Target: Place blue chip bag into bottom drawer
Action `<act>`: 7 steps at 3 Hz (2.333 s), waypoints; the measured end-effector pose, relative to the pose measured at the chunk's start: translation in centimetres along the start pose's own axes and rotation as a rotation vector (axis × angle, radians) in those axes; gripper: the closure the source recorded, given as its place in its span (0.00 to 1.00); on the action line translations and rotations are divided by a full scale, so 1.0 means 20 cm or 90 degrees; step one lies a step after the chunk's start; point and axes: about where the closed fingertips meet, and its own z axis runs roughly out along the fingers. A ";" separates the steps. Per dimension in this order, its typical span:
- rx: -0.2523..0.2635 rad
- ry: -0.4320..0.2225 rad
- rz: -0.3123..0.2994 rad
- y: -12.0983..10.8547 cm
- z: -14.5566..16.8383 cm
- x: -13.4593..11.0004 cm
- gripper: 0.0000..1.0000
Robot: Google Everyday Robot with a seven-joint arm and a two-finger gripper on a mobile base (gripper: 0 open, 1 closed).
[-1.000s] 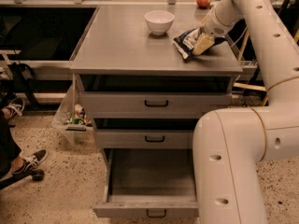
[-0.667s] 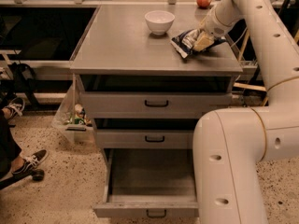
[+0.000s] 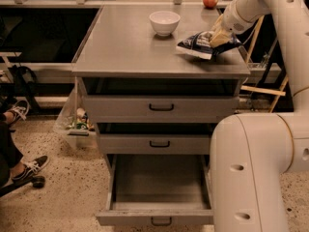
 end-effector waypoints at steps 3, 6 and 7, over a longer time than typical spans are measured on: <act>-0.055 -0.209 0.048 0.65 -1.04 0.21 1.00; -0.024 -0.233 0.017 0.80 -0.67 0.24 1.00; -0.028 -0.239 0.036 0.98 -0.33 0.31 1.00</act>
Offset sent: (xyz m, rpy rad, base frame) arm -0.3046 -0.0706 0.0120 0.3942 0.1642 0.0635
